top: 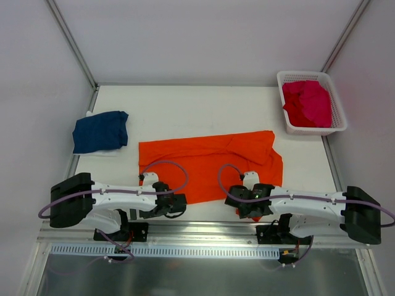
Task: Fold and stack the t-shirts
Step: Fold the tshirt
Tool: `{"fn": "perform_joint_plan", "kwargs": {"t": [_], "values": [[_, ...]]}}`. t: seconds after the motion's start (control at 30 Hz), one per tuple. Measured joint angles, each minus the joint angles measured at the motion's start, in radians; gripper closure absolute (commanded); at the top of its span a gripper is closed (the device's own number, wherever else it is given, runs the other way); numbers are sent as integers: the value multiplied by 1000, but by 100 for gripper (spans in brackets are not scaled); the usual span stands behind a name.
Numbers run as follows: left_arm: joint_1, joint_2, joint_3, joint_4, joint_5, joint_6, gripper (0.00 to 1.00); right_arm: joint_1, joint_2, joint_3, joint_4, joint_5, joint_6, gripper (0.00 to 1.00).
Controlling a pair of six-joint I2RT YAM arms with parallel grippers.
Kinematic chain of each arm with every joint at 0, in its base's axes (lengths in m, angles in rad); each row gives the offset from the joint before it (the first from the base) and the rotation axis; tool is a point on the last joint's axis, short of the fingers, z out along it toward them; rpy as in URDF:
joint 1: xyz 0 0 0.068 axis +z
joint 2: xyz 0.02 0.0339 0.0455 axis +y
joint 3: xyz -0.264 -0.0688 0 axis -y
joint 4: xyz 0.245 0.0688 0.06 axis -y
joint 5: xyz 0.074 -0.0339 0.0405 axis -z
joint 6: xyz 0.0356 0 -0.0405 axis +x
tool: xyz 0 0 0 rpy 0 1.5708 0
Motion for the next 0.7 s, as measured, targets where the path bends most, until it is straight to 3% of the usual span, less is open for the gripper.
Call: {"fn": "perform_joint_plan", "kwargs": {"t": [0.13,0.43,0.7], "values": [[0,44,24,0,-25,-7,20,16,29,9,-4,1,16,47],[0,110,48,3,-79,-33,24,37,50,23,-11,11,35,48],[0,21,-20,51,-109,-84,20,42,50,25,-14,19,43,48]]}}
